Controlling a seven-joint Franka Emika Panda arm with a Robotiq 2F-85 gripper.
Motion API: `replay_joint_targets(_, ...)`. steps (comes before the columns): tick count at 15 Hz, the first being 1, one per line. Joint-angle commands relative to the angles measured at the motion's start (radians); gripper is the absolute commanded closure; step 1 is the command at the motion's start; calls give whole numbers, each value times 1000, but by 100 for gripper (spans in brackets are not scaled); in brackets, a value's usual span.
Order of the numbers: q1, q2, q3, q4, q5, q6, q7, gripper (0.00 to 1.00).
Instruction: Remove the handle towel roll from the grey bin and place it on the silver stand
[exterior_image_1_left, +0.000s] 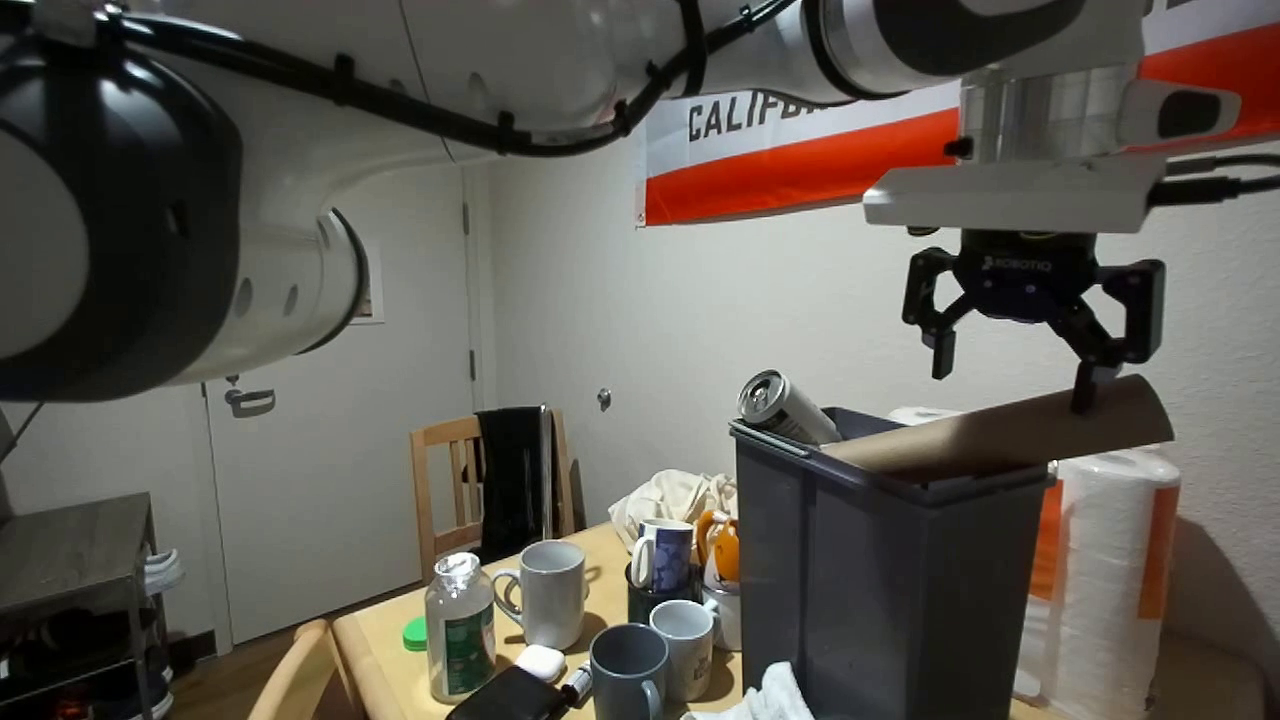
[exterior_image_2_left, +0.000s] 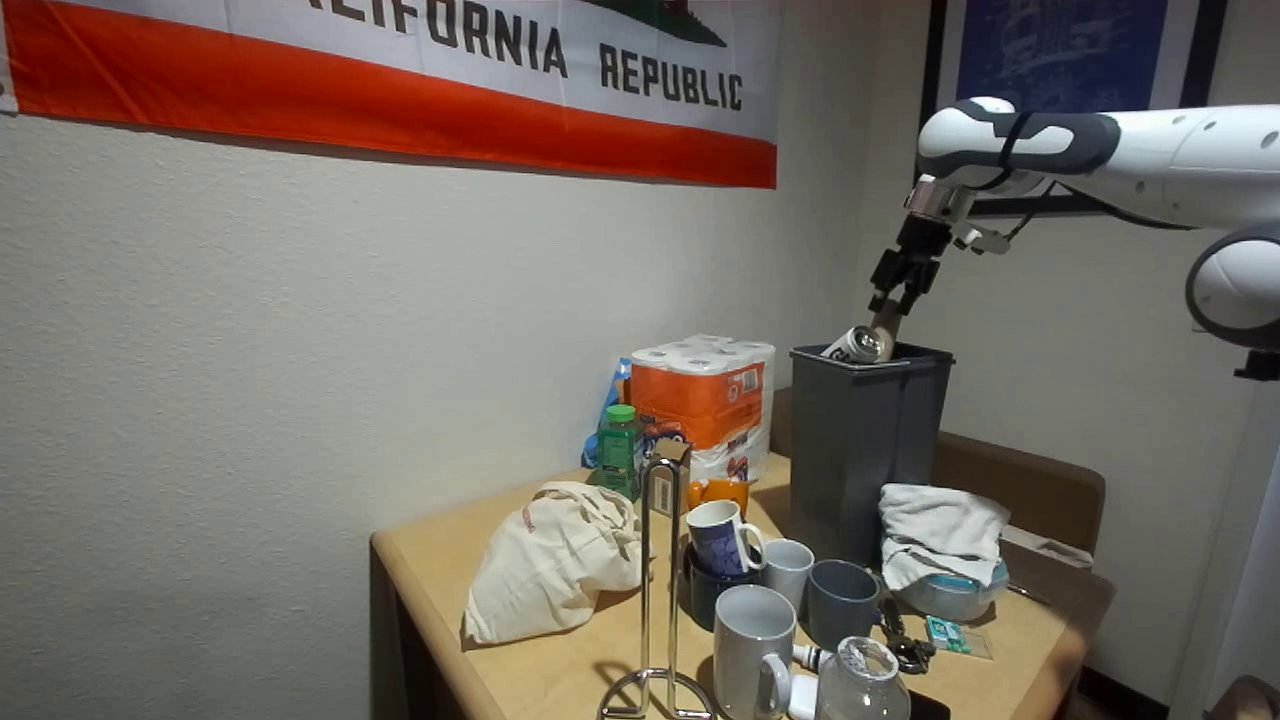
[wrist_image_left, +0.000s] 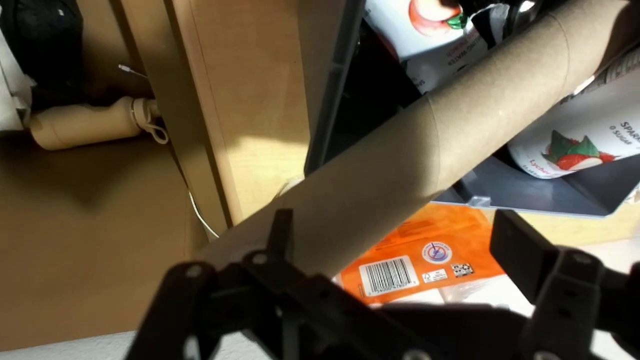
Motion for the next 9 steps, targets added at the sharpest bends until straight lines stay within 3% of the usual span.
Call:
replay_joint_targets(1,-15,15,19,51,38,-51,36,0)
replay_joint_targets(9,-29,12,16,112,57,-23,54,0)
